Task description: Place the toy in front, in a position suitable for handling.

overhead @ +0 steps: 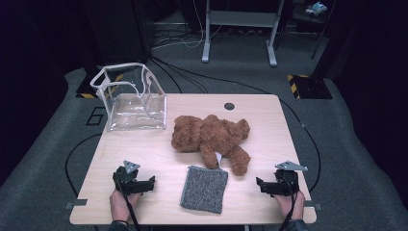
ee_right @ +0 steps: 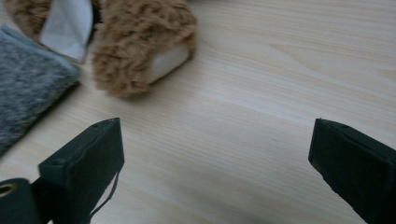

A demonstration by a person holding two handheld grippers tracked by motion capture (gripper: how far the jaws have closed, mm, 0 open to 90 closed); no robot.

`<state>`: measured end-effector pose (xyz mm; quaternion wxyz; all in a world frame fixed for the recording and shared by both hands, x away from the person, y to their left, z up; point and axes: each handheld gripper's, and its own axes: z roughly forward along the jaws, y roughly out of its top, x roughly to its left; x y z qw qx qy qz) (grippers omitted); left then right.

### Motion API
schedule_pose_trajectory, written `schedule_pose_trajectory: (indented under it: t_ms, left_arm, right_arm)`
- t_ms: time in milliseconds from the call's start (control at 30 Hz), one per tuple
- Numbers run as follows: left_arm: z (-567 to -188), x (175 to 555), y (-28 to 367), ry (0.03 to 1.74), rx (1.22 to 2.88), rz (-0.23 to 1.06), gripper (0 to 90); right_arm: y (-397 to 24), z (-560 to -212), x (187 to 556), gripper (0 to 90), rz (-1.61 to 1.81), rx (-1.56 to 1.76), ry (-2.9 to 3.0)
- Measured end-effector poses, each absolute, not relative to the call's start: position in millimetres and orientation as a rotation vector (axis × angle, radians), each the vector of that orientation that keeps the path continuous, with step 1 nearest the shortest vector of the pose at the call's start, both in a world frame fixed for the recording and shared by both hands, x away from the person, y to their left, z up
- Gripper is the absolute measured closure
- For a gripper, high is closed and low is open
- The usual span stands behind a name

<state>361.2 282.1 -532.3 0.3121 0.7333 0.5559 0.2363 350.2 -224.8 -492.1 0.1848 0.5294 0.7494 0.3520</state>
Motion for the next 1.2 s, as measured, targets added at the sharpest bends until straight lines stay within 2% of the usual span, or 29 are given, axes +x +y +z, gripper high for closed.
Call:
schedule_pose_trajectory:
  t_ms: [467,1200]
  left_arm:
    - [-532,364,281,1.473,1.944,0.618,0.0]
    - [-532,378,283,1.521,1.909,0.637,0.0]
  right_arm:
    - [-173,-468,336,0.1,1.074,1.319,2.213]
    - [-74,-484,339,0.0,1.075,1.073,2.441]
